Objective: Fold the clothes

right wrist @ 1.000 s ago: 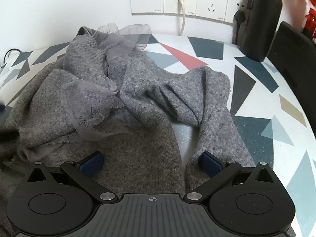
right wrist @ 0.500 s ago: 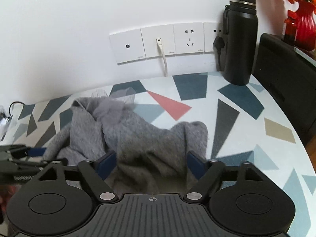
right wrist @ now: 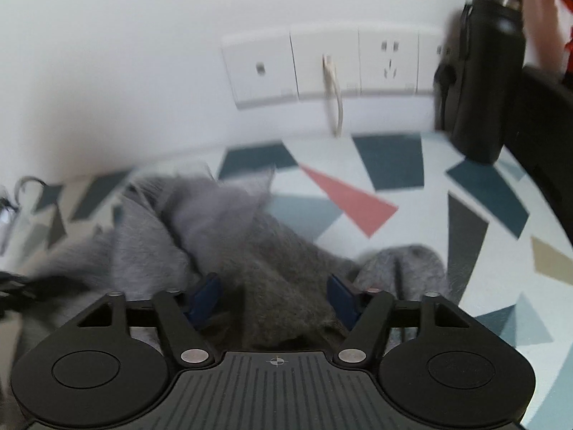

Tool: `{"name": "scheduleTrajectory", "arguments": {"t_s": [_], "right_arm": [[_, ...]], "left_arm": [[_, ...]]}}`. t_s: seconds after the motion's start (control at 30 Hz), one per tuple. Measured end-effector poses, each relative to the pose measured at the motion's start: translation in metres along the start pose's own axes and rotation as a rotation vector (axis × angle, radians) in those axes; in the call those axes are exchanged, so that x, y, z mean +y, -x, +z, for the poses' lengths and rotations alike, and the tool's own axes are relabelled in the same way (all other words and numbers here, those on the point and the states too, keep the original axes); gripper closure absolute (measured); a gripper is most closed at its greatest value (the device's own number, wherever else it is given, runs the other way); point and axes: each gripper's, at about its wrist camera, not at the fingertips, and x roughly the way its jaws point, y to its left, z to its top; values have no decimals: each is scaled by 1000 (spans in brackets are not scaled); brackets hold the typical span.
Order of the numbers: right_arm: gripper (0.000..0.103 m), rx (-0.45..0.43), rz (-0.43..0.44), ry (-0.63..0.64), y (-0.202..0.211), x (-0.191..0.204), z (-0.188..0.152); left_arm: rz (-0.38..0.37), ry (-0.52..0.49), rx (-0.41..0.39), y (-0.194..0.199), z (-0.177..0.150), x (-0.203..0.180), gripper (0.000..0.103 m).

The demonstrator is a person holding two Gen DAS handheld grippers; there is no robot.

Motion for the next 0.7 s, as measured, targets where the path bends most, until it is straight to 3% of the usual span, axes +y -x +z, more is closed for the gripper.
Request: {"name": "scheduleTrajectory", "arguments": {"t_s": [0.03,0.07,0.1,0.2,0.4,0.63,0.7], "right_arm": [[56,22,-7,17,-8,1,-2],[70,39,-8,37,-14,1,-4],[77,52,-8,51,-17,1,-6],[89,43,-17,44,-13,-3,-10],[91,49,-57,-104,8,-29,-20],[91,63,-38,-100,13,-36,-31],[90,62,-37,-94,12,-36,-31]], "left_arm": [[11,12,-5,4,-2,4,95],[24,24,-8,7,-4,7,95],[41,36,-8,10,-6,12,95],[94,102,-13,18,-15,28,96],[201,198,0,34,-35,60,96],[248,230,38,31,-42,69,93],[269,200,22,29,-36,66,87]]}}
